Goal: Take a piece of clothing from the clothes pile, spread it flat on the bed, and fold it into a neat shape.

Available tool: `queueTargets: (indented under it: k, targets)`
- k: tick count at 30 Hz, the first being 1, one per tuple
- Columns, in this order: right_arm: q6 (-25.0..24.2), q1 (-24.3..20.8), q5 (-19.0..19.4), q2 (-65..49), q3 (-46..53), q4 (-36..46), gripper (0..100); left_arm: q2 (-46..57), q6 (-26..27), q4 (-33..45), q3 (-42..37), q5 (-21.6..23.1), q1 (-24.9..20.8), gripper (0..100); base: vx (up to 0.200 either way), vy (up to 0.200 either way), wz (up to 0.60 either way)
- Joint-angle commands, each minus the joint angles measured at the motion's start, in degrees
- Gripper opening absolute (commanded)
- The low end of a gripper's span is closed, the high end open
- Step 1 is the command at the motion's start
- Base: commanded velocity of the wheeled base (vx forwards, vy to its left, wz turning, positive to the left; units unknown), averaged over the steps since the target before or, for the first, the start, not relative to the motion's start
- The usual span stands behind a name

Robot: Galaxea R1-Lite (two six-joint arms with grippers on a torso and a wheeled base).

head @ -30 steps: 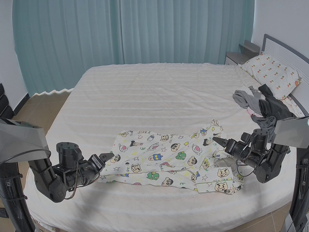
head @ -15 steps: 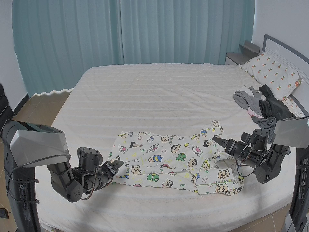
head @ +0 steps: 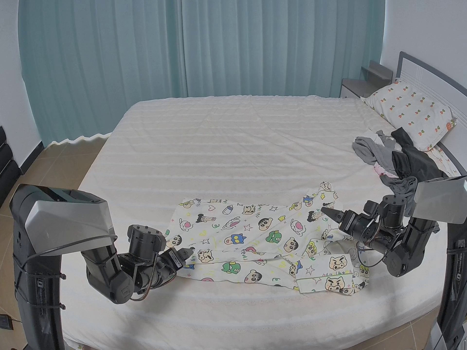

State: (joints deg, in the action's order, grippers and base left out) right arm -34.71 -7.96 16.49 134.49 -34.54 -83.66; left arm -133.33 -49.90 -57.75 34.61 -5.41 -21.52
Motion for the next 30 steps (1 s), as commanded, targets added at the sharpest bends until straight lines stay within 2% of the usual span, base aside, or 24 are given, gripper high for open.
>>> queueTargets:
  k: [1,9,15,20,30]
  targets:
    - [0.0,0.0,0.0,0.1,-0.1,0.0,100,-2.1,0.2,0.2,2.7,-2.1,0.0,100,0.000,0.000,0.00]
    - [0.0,0.0,0.0,0.2,-0.1,0.0,100,-4.7,0.3,3.8,10.8,-3.7,0.6,100,0.000,0.000,0.00]
    - [0.0,0.0,0.0,0.3,-0.1,-0.3,100,-7.3,0.5,13.7,25.9,-5.1,2.3,100,0.000,0.000,0.00]
    - [0.0,0.0,0.0,1.0,-0.1,-1.6,100,-8.3,0.5,16.2,35.4,-7.4,4.0,100,0.000,0.000,0.00]
    - [0.0,0.0,0.0,1.2,0.0,-1.9,100,-8.0,2.0,16.4,35.4,-7.1,6.6,100,0.000,0.000,0.00]
